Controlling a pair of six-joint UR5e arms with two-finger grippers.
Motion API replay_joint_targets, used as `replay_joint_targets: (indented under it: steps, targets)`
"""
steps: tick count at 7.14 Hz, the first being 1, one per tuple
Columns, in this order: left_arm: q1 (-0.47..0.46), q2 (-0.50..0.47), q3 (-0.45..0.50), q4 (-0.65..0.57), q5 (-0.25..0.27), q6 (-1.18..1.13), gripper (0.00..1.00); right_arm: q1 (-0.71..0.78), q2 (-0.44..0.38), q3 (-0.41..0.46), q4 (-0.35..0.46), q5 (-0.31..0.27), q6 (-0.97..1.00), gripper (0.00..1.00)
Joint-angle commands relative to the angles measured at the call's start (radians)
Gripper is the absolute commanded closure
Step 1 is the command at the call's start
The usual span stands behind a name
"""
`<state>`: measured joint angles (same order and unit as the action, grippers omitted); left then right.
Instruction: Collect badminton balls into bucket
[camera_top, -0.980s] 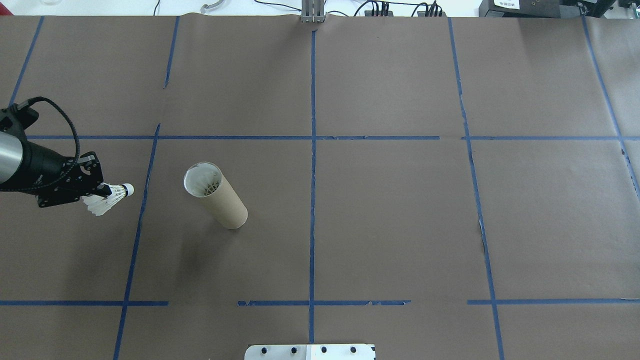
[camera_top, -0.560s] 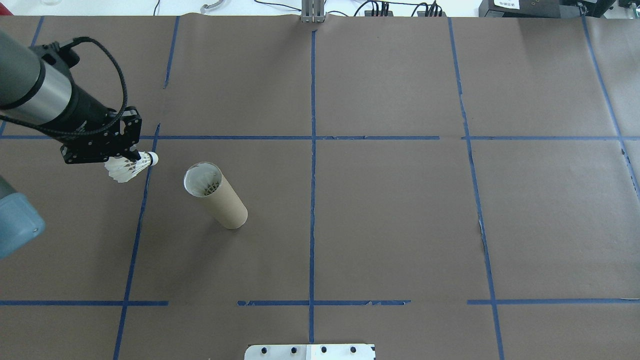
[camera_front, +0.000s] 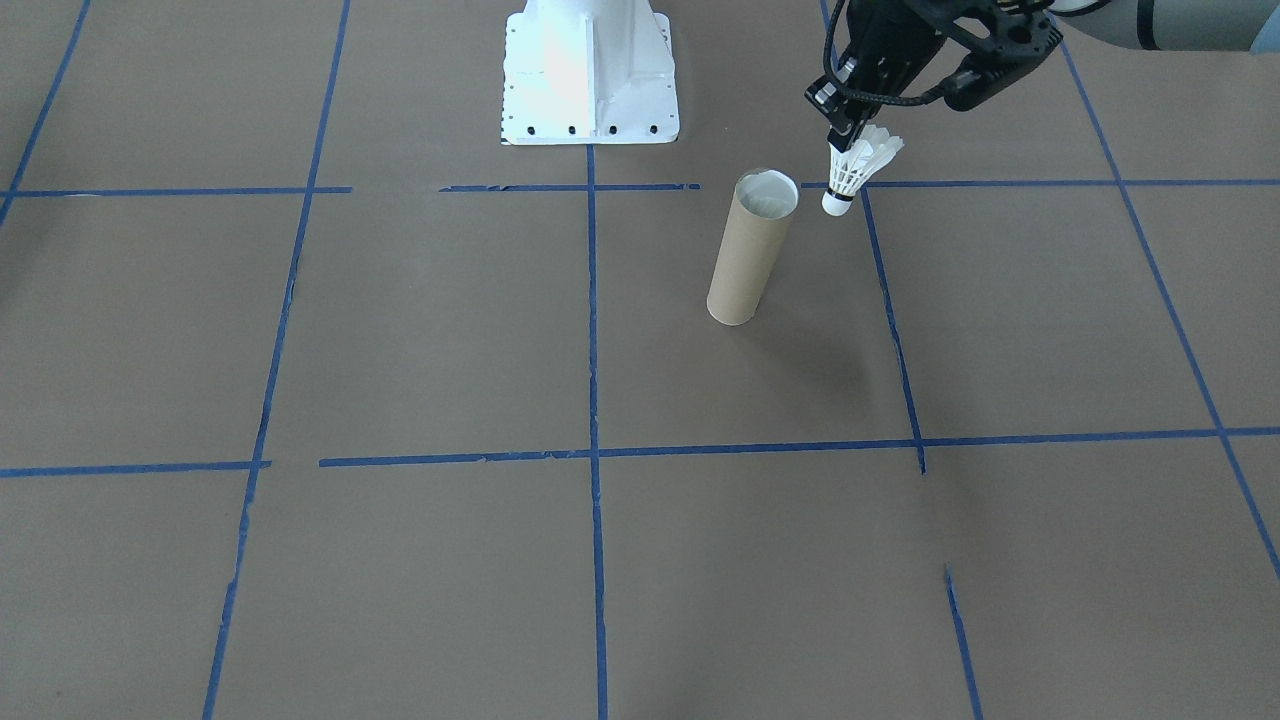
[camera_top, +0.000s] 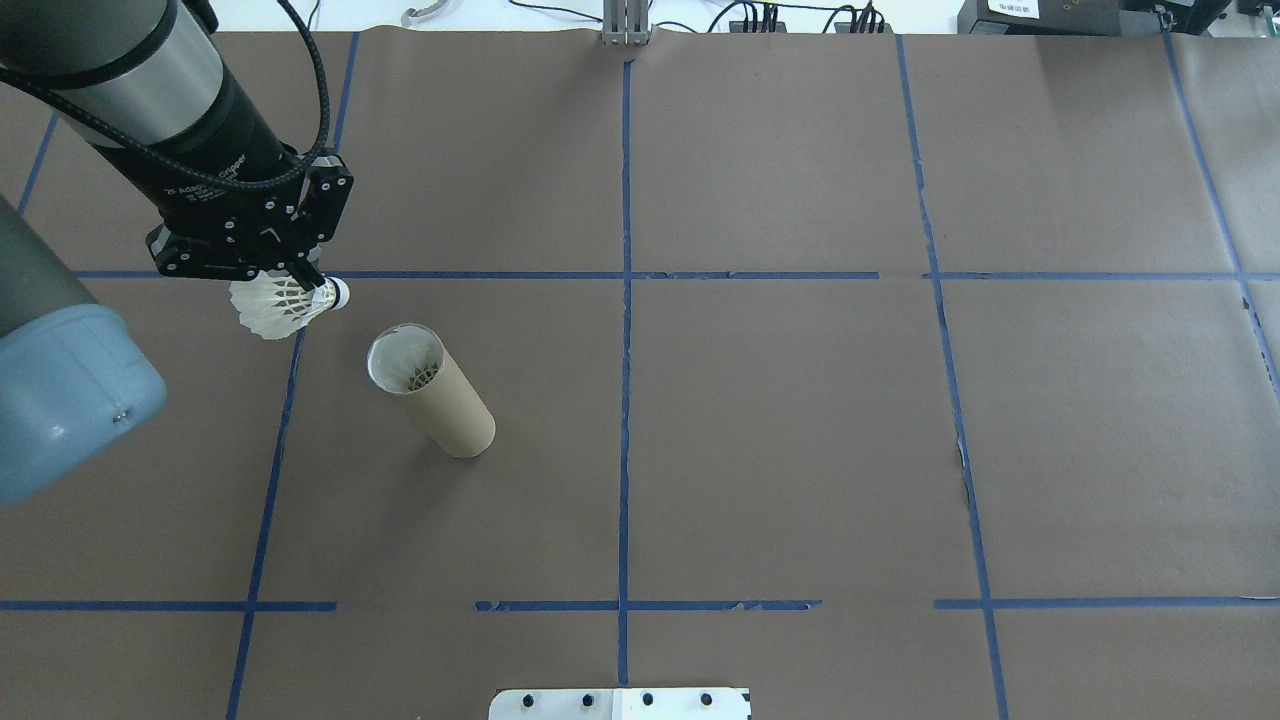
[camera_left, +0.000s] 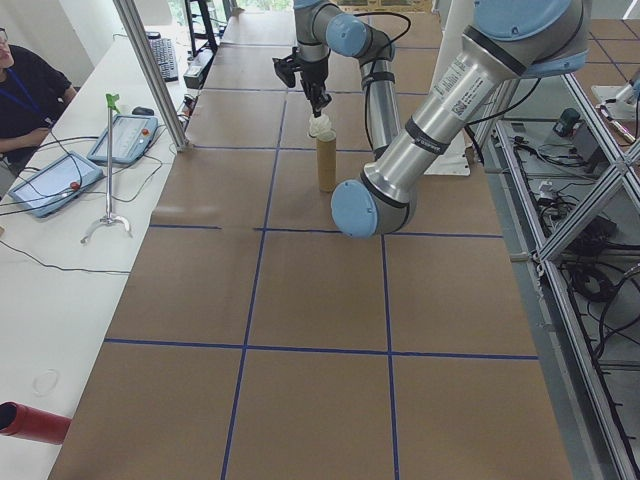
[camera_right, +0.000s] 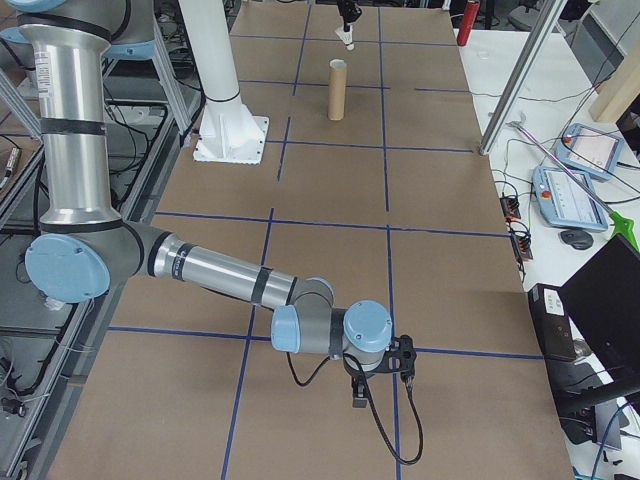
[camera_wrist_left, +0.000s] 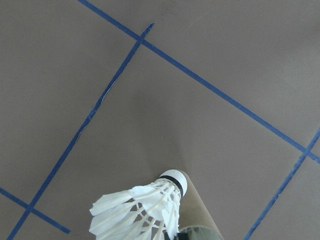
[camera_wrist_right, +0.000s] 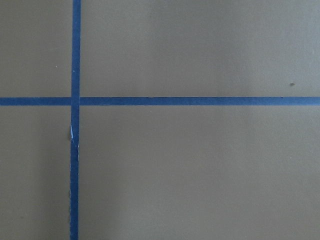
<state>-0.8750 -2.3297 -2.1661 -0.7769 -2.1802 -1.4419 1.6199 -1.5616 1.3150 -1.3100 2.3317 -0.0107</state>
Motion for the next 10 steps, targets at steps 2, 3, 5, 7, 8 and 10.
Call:
replay_joint_targets:
  steps: [2,3,5,7,8,10]
  targets:
    - [0.057,-0.053,0.025,0.064,-0.001,0.012,1.0,0.0,0.0,0.0,0.0,0.0,0.0,0.0]
    - [0.065,-0.083,0.076,0.064,-0.003,0.011,1.0,0.0,0.0,0.001,0.0,0.0,0.0,0.0]
    - [0.07,-0.094,0.106,0.059,-0.001,0.011,1.0,0.0,0.0,0.001,0.0,0.0,0.0,0.0]
    - [0.092,-0.094,0.147,0.033,-0.001,0.012,1.0,0.0,0.0,0.001,0.0,0.0,0.0,0.0]
    - [0.105,-0.091,0.164,0.018,0.005,0.014,1.0,0.0,0.0,0.0,0.0,0.0,0.0,0.0]
    - [0.116,-0.088,0.178,0.013,0.008,0.015,1.0,0.0,0.001,0.001,0.0,0.0,0.0,0.0]
